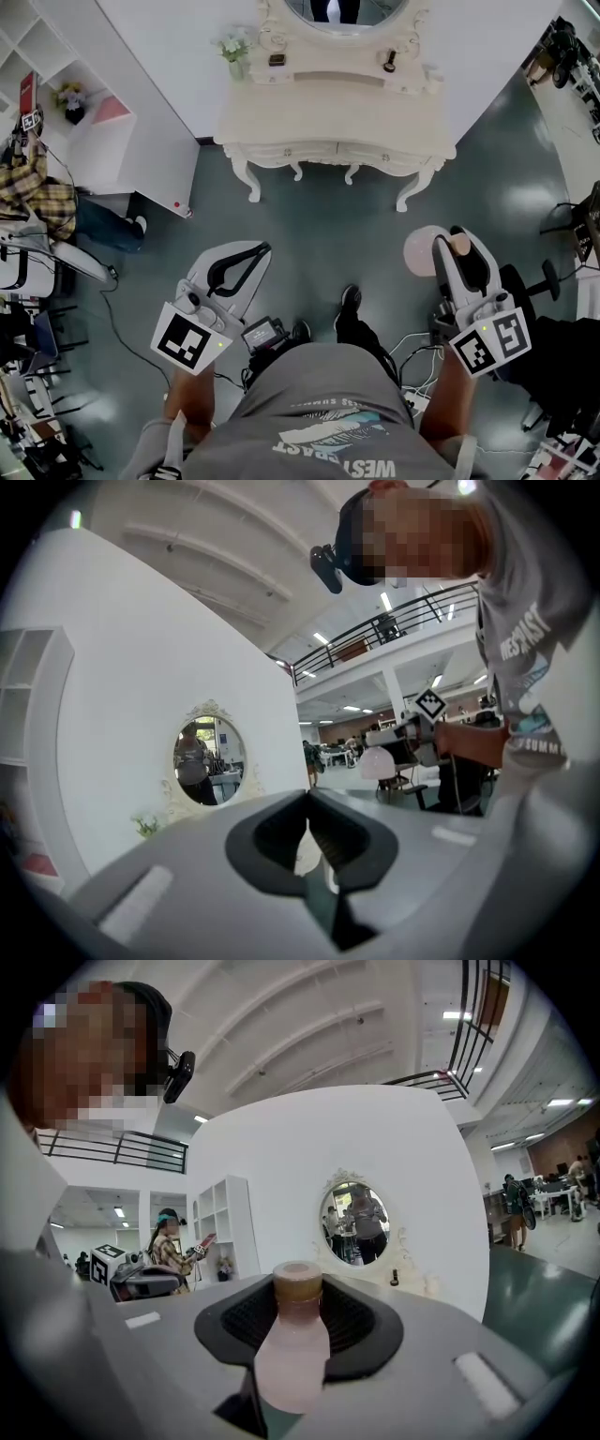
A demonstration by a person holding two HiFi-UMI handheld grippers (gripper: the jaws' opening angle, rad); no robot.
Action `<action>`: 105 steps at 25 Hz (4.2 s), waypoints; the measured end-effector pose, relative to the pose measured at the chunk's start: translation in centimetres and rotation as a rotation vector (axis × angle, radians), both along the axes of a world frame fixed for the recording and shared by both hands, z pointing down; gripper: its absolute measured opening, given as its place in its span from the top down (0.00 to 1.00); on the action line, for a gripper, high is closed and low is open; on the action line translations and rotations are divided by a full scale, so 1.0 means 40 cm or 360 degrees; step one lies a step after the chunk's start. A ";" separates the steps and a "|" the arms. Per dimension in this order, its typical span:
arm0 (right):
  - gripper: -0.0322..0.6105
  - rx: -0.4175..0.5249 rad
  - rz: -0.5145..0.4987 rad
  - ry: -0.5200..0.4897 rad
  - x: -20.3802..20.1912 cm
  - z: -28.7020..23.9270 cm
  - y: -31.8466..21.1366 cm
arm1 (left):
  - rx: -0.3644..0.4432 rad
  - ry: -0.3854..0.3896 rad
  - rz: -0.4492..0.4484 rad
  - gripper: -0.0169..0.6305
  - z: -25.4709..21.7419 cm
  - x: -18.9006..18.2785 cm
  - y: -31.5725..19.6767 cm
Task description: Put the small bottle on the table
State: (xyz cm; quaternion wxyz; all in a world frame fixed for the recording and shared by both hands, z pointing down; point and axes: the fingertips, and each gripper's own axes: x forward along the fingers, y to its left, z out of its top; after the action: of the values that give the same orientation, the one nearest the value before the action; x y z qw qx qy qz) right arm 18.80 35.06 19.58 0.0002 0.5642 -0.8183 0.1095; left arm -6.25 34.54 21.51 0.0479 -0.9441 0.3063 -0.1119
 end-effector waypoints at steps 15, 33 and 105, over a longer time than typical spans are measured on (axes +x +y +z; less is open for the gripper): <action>0.73 -0.0001 -0.0189 -0.0019 0.182 0.031 -0.243 | -0.0005 -0.0018 -0.0196 0.97 0.014 0.196 -0.170; 0.73 -0.0003 -0.0279 -0.0033 0.288 0.044 -0.420 | 0.0001 -0.0052 -0.0330 0.97 0.017 0.283 -0.314; 0.73 -0.0120 -0.0510 0.0034 -0.150 0.081 -1.438 | -0.0069 0.0005 -0.0534 0.97 0.020 -0.115 -1.230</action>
State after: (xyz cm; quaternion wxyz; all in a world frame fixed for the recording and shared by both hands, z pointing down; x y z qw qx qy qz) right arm 12.81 -22.48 22.84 0.0475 0.4271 -0.8931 0.1328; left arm -10.87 -14.67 22.32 0.0078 -0.8807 0.4573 -0.1235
